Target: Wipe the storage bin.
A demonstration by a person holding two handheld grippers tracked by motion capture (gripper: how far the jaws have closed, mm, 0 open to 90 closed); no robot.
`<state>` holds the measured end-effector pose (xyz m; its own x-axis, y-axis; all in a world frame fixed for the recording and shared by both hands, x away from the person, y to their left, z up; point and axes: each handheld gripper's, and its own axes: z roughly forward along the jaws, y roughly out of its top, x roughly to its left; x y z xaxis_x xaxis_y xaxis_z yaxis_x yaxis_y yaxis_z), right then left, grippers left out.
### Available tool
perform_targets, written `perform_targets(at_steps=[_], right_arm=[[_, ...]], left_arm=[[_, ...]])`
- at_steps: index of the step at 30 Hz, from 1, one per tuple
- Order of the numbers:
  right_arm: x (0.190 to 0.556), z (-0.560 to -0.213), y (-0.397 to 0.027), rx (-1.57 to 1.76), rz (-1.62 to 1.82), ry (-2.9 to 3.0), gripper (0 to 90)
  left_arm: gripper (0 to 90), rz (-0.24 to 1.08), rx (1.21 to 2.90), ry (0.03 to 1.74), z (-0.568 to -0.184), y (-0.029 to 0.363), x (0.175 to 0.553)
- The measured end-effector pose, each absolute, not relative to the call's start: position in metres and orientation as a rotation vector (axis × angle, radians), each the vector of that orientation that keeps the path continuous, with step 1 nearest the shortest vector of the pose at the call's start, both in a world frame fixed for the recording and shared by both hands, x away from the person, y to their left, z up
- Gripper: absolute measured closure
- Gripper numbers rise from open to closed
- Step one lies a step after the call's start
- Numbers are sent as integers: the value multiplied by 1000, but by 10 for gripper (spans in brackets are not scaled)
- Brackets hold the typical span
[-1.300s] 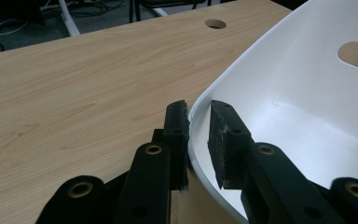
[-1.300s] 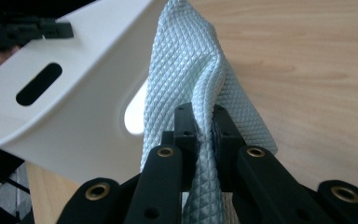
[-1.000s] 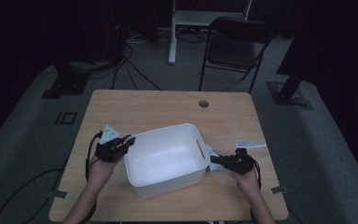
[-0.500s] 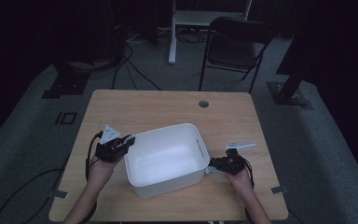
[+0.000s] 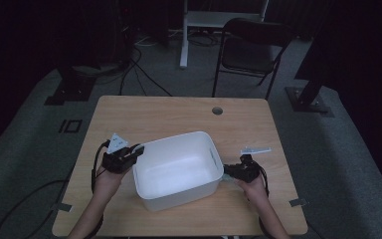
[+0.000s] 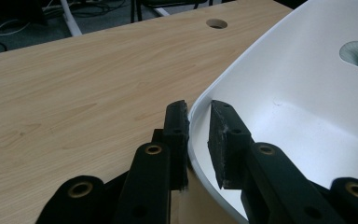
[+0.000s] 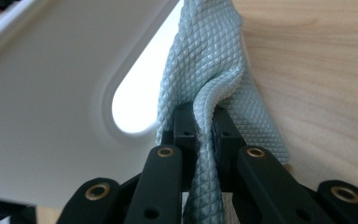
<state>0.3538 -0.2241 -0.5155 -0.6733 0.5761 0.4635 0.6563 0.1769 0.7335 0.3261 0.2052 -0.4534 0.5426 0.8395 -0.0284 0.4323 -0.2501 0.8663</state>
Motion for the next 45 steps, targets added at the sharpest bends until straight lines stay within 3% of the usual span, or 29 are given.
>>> perform_targets(at_steps=[8, 31, 38, 45], right_arm=[[363, -530, -219, -1266, -1460, -2347, 839], [381, -521, -218, -1231, -1498, -2321, 839], [388, -532, -215, -1248, -1443, -2318, 839], [391, -516, -217, -1217, -1524, -2297, 839]], left_arm=[[777, 567, 1874, 1043, -453, 205, 326], [777, 570, 1879, 1040, -453, 205, 326], [776, 572, 1877, 1041, -453, 204, 326], [777, 572, 1878, 1041, -453, 204, 326]])
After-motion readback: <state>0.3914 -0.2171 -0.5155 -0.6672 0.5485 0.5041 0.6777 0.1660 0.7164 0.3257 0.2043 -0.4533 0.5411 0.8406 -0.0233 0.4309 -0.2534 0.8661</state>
